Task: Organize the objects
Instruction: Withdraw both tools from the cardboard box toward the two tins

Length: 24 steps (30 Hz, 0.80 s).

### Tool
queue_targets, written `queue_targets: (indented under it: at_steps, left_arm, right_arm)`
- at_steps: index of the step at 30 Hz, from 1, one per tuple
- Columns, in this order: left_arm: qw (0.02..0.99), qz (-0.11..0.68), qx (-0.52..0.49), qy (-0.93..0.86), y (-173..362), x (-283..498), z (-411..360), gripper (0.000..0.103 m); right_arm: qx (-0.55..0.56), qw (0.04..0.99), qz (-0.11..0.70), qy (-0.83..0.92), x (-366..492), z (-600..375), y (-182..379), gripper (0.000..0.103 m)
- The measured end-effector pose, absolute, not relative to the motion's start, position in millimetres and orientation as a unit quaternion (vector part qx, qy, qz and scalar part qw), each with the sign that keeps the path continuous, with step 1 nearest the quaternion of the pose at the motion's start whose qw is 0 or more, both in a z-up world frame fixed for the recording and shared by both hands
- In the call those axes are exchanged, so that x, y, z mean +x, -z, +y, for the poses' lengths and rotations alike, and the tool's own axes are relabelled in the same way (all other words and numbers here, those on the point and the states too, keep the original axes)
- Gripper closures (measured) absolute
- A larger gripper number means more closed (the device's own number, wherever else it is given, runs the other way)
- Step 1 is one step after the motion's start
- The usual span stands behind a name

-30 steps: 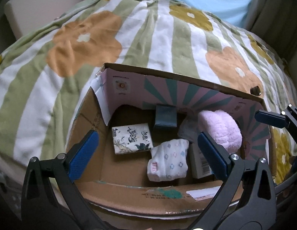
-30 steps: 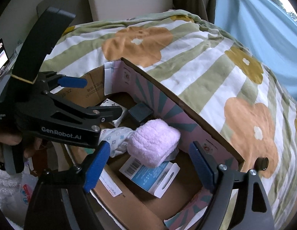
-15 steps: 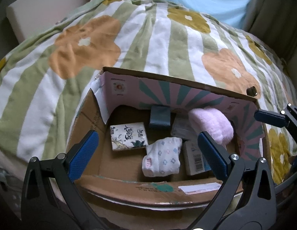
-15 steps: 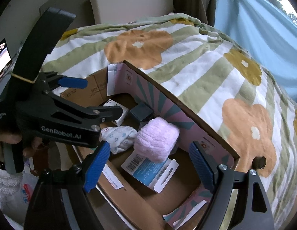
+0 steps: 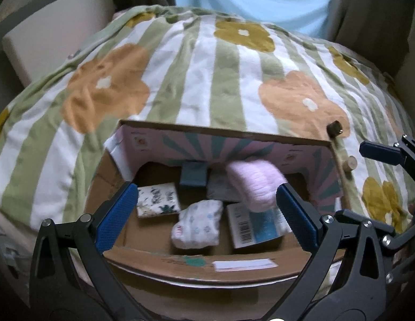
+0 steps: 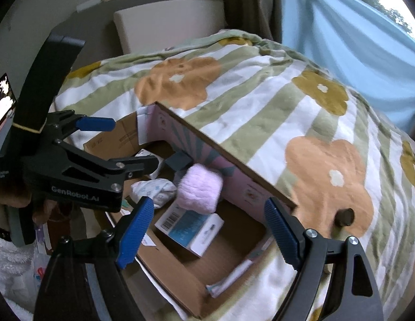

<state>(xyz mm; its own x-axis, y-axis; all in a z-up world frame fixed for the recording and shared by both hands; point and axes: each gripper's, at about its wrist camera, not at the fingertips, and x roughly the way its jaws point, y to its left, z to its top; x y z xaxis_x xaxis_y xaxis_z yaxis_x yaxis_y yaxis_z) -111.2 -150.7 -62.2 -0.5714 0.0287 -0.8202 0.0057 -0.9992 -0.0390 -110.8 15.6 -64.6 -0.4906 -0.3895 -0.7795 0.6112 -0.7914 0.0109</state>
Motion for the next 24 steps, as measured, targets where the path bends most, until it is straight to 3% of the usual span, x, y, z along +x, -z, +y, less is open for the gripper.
queue_targets:
  at_steps: [13, 24]
  left_arm:
    - [0.075, 0.002, -0.440, -0.895, 28.6, -118.4, -58.9, 0.000]
    - [0.117, 0.006, -0.435, -0.893, 25.2, -118.1, 32.3, 0.000]
  right_arm:
    - [0.381, 0.234, 0.086, 0.890, -107.1, 114.7, 22.3, 0.021]
    - [0.378, 0.187, 0.093, 0.902, -120.1, 194.3, 2.4, 0.021]
